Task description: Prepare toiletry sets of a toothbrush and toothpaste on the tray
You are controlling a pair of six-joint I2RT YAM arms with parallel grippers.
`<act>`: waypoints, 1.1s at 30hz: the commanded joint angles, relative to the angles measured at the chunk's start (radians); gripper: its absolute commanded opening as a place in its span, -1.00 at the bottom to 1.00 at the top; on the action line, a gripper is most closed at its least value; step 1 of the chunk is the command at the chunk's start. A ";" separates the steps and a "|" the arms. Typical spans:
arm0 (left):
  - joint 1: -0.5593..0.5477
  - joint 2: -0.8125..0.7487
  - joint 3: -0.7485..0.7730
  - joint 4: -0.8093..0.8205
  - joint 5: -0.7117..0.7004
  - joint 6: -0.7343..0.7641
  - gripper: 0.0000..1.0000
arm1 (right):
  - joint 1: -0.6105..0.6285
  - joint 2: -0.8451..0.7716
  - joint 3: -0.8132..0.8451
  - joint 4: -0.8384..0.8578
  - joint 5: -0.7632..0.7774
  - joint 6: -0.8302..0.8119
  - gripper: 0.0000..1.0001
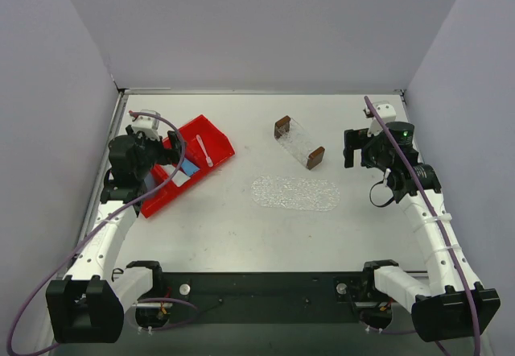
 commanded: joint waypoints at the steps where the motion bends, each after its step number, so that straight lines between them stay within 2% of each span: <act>1: 0.004 -0.007 0.008 0.050 -0.006 -0.009 0.93 | -0.005 -0.015 0.023 0.018 -0.008 -0.005 0.94; 12: 0.004 -0.007 0.004 0.055 -0.002 -0.012 0.94 | -0.001 0.002 0.033 0.011 -0.013 -0.006 0.95; 20: 0.004 -0.011 0.015 0.037 -0.013 -0.003 0.94 | 0.091 0.089 0.109 -0.025 0.073 -0.006 0.97; 26: 0.004 -0.017 0.017 0.029 -0.003 -0.006 0.94 | 0.134 0.303 0.263 -0.088 0.085 -0.022 0.93; 33: 0.004 -0.028 0.012 0.030 -0.003 -0.006 0.94 | 0.142 0.572 0.451 -0.121 -0.028 -0.117 0.95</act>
